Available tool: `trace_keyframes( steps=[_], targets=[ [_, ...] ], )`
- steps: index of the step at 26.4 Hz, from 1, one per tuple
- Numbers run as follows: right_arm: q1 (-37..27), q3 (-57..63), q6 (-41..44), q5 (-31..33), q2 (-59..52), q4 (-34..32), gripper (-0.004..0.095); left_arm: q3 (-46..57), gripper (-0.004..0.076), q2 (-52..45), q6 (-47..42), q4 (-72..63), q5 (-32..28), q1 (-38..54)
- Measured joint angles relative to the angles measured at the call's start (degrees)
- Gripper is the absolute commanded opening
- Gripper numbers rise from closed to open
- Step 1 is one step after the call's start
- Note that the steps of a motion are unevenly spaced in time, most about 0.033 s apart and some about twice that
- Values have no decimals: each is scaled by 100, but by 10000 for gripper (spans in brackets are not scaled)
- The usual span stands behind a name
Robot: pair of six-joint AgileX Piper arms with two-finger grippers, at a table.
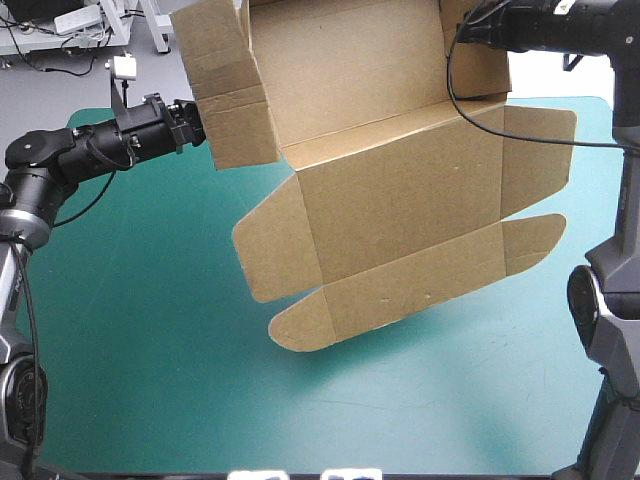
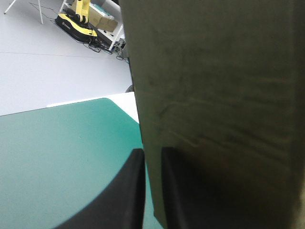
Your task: Fold the box
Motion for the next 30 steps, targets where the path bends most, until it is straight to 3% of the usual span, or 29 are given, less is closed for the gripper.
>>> trace_keyframes(
  steps=[13, 30],
  targets=[
    [40, 0, -14, 0, 243, -63, -19, -1059, 234, 0, -224, 520, 352, -49],
    [82, 0, -59, 0, 275, -108, -19, -1066, 235, 0, -343, 1165, 382, -49]
  ],
)
